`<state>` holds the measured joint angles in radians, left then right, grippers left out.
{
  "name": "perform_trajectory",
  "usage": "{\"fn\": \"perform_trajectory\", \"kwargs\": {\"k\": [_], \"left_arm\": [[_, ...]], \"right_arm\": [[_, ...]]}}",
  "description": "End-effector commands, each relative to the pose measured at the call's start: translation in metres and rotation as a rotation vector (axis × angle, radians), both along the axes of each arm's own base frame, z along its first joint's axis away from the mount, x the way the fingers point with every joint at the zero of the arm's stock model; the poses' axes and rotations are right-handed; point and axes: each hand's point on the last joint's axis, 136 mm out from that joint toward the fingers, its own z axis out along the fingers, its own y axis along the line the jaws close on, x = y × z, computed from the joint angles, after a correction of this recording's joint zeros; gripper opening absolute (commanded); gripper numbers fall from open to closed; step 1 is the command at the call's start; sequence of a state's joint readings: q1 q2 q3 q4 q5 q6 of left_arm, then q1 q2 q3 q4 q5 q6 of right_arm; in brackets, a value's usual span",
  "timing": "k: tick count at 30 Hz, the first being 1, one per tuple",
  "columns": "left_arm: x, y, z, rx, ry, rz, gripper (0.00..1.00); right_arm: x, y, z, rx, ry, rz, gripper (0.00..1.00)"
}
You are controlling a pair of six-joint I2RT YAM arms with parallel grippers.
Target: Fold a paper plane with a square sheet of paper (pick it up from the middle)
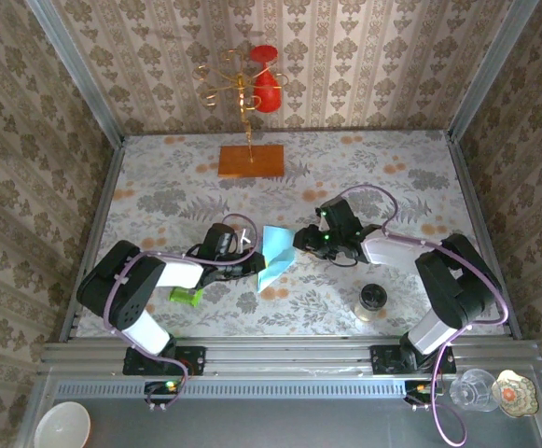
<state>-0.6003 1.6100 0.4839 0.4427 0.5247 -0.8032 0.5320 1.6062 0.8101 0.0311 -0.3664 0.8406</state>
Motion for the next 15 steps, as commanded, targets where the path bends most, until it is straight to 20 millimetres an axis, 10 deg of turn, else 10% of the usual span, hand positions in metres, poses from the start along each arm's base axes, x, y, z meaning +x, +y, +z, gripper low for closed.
{"fn": "perform_trajectory", "kwargs": {"k": [1,15], "left_arm": [[-0.002,0.002,-0.006,-0.016,0.042,0.014,0.09],[-0.003,0.008,-0.013,0.021,0.056,0.025,0.14]], "right_arm": [[-0.005,0.03,0.01,0.011,-0.037,0.13,0.33],[0.007,0.076,-0.029,-0.067,0.049,0.231,0.22]]}}
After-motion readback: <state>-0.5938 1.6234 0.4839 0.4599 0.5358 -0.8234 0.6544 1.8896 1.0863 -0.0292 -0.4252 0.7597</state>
